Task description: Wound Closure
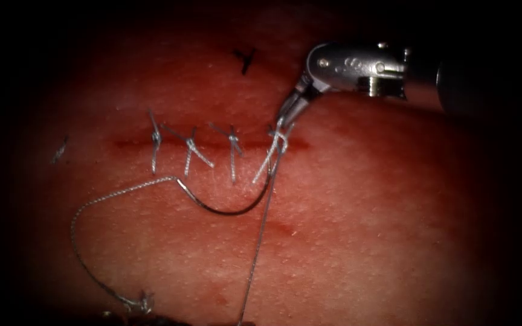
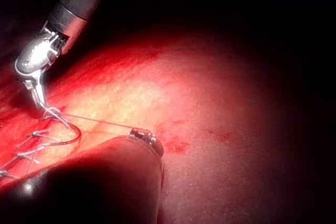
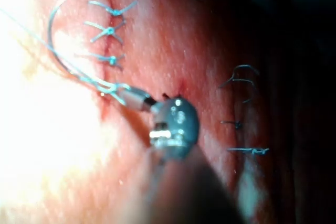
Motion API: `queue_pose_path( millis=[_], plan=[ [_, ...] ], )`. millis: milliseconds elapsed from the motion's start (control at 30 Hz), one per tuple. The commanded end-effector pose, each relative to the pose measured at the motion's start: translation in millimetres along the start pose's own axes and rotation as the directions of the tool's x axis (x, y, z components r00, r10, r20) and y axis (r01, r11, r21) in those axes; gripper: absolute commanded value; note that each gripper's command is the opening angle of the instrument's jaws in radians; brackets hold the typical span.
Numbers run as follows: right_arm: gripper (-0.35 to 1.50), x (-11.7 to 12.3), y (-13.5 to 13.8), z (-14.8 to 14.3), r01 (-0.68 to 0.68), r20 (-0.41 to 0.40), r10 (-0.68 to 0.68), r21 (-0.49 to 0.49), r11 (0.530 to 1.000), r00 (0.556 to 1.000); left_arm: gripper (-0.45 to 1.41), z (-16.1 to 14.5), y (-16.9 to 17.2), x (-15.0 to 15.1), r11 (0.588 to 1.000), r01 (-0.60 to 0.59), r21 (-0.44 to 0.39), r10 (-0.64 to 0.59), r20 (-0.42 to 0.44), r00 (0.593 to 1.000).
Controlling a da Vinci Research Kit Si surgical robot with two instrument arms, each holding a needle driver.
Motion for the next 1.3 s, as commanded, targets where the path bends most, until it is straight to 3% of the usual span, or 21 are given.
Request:
queue_pose_path(
  millis=[33,333,400,467,567,633,700,767,833,900,933,967,1000,1033,1100,1267,1300],
  plan=[
    [-0.35,0.1,1.1,-0.1,0.008,0.005,-0.008,-0.009,1.000,1.000,-0.45,0.7,0.3,0.4,1.000,-0.004,-0.002,0.004,-0.004,1.000],
    [-0.35,-0.1,1.5,-1.0,-0.060,-0.004,0.060,-0.109,0.992,0.998,-0.45,-1.4,3.6,2.2,1.000,-0.024,-0.012,0.024,-0.011,1.000],
    [-0.35,-0.3,1.6,-1.1,-0.173,-0.029,0.171,-0.146,0.974,0.985,-0.45,-1.9,4.1,2.7,1.000,-0.025,-0.012,0.025,-0.012,1.000],
    [-0.35,-0.5,1.7,-1.2,-0.360,-0.094,0.348,-0.184,0.915,0.933,-0.45,-2.2,4.6,3.1,1.000,-0.026,-0.015,0.025,-0.017,1.000],
    [-0.35,-0.8,1.6,-1.0,-0.569,-0.209,0.531,-0.215,0.794,0.821,-0.45,-2.5,5.5,3.7,0.999,-0.035,-0.019,0.035,-0.021,0.999],
    [-0.35,-1.1,1.4,-0.9,-0.716,-0.312,0.648,-0.215,0.664,0.695,-0.45,-2.7,5.9,3.9,0.999,-0.037,-0.019,0.037,-0.024,0.999],
    [-0.35,-1.3,1.1,-0.6,-0.792,-0.385,0.697,-0.204,0.575,0.605,-0.45,-2.8,6.0,4.0,0.999,-0.038,-0.021,0.038,-0.027,0.999],
    [-0.35,-1.7,0.9,-0.5,-0.878,-0.473,0.741,-0.226,0.421,0.477,-0.45,-2.9,6.1,3.9,0.999,-0.039,-0.022,0.039,-0.029,0.999],
    [-0.35,-1.9,0.6,-0.4,-0.915,-0.551,0.731,-0.239,0.325,0.403,-0.45,-2.9,6.1,3.8,0.999,-0.040,-0.022,0.039,-0.029,0.999],
    [-0.35,-2.0,0.1,-0.5,-0.964,-0.636,0.725,-0.185,0.190,0.265,-0.45,-2.9,6.1,3.7,0.999,-0.041,-0.022,0.040,-0.029,0.999],
    [-0.35,-2.2,-0.2,-0.9,-0.987,-0.696,0.700,-0.130,0.098,0.161,-0.45,-2.9,6.2,3.7,0.999,-0.041,-0.022,0.040,-0.029,0.999],
    [-0.35,-2.4,-0.6,-1.0,-0.994,-0.735,0.670,-0.094,0.050,0.103,-0.45,-2.9,6.2,3.7,0.999,-0.041,-0.022,0.041,-0.029,0.999],
    [-0.35,-2.5,-1.0,-0.8,-0.998,-0.760,0.647,-0.068,0.013,0.060,-0.45,-2.9,6.3,3.7,0.999,-0.041,-0.022,0.041,-0.029,0.999],
    [-0.35,-2.6,-1.5,-0.5,-0.999,-0.781,0.624,-0.015,-0.036,-0.011,-0.45,-2.9,6.3,3.7,0.999,-0.041,-0.022,0.041,-0.029,0.999],
    [-0.35,-2.8,-2.5,0.0,-0.995,-0.823,0.560,0.051,-0.091,-0.094,-0.45,-2.9,6.3,3.7,0.999,-0.042,-0.022,0.041,-0.030,0.999],
    [-0.35,-3.4,-3.0,-0.9,-0.970,-0.839,0.493,0.155,-0.188,-0.230,-0.45,-3.1,7.2,3.9,0.999,-0.048,-0.025,0.047,-0.028,0.999],
    [-0.35,-3.5,-2.9,-0.9,-0.968,-0.836,0.495,0.163,-0.189,-0.238,-0.45,-3.2,7.3,4.0,0.998,-0.048,-0.026,0.048,-0.030,0.998]
  ],
)
